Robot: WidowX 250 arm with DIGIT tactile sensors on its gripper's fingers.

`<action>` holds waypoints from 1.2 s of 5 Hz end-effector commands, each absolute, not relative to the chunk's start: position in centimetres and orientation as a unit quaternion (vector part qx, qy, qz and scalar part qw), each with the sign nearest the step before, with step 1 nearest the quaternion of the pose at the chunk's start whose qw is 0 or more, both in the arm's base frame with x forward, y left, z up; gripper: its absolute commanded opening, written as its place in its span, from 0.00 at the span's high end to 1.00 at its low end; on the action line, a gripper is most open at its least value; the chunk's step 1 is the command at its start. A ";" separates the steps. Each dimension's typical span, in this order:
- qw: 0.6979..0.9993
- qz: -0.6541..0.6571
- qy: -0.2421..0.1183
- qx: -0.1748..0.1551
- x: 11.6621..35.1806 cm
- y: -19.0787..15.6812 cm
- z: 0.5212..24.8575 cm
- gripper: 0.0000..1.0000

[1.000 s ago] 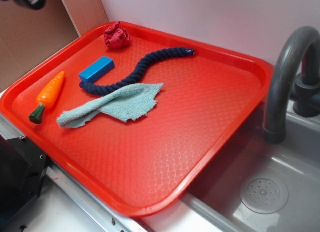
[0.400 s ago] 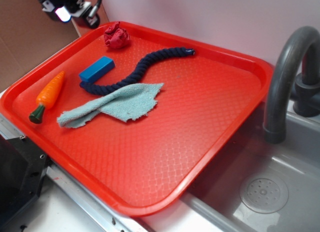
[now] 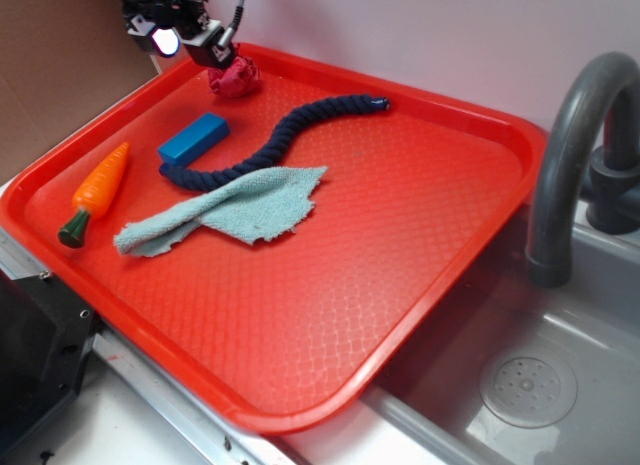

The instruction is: Grab the red paper.

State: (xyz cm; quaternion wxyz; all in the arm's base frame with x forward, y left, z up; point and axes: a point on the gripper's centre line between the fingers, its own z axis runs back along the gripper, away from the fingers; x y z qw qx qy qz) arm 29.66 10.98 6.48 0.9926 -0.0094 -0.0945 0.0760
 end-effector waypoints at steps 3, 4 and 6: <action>0.997 0.008 -0.060 -0.048 35.4 12.7 2.6 0.00; 0.998 -0.010 -0.037 -0.041 35.3 12.5 2.0 1.00; 0.996 0.017 -0.086 -0.022 33.7 13.6 7.9 1.00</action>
